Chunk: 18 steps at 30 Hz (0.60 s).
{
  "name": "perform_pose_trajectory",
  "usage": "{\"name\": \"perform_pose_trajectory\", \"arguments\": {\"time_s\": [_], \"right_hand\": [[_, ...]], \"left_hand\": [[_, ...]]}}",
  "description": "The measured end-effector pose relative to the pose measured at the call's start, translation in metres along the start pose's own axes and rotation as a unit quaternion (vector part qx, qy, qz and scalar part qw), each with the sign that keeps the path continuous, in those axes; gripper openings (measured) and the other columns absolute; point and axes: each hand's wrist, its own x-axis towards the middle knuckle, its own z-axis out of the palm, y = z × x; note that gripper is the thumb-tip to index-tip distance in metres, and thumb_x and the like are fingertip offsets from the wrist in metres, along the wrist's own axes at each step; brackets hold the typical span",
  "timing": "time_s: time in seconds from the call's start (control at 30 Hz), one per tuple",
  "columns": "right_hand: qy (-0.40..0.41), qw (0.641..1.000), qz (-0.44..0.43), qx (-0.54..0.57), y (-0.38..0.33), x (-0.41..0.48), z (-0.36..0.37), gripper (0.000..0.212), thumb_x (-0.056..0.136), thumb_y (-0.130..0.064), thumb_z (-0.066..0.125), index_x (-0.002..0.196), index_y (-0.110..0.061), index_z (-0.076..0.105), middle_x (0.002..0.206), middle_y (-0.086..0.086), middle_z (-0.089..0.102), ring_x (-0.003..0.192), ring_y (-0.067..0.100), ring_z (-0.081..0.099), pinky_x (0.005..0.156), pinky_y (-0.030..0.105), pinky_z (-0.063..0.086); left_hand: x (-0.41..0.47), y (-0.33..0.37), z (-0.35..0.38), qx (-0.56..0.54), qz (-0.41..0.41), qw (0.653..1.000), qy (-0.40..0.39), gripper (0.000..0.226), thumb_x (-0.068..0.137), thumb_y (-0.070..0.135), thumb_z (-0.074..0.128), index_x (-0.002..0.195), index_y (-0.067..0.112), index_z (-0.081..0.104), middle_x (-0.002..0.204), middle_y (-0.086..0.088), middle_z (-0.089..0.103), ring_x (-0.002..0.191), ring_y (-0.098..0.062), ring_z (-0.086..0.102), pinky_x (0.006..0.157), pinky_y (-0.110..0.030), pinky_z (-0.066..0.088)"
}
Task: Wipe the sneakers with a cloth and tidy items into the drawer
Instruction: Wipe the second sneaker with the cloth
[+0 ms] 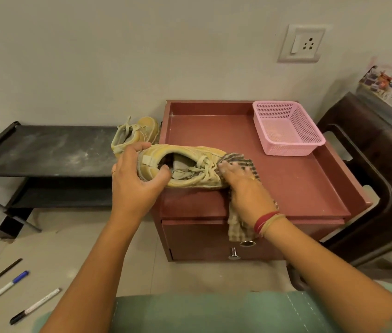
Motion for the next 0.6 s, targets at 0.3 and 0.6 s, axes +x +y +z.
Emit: {"name": "perform_pose_trajectory", "arguments": {"time_s": [0.3, 0.6], "right_hand": [[0.006, 0.999, 0.016, 0.041, -0.001, -0.003, 0.004, 0.076, 0.082, 0.016, 0.033, 0.147, -0.023, 0.028, 0.154, -0.004, 0.026, 0.144, 0.015, 0.020, 0.116, 0.031, 0.021], [0.084, 0.896, 0.206, 0.384, 0.027, 0.015, -0.036, 0.036, 0.097, -0.005, 0.042, 0.130, -0.014, 0.052, 0.125, 0.008, 0.060, 0.114, 0.023, 0.057, 0.103, 0.041, 0.043]], "left_hand": [[-0.001, 0.001, 0.000, 0.003, -0.021, 1.000, 0.001, 0.052, 0.064, 0.048, 0.061, 0.114, 0.040, 0.050, 0.111, 0.008, 0.059, 0.107, -0.028, 0.057, 0.088, -0.052, 0.050], [-0.003, 0.002, -0.013, -0.014, -0.050, 0.997, -0.052, 0.063, 0.055, 0.049, 0.063, 0.115, 0.036, 0.051, 0.114, 0.004, 0.059, 0.101, -0.016, 0.060, 0.086, -0.046, 0.054]]}}
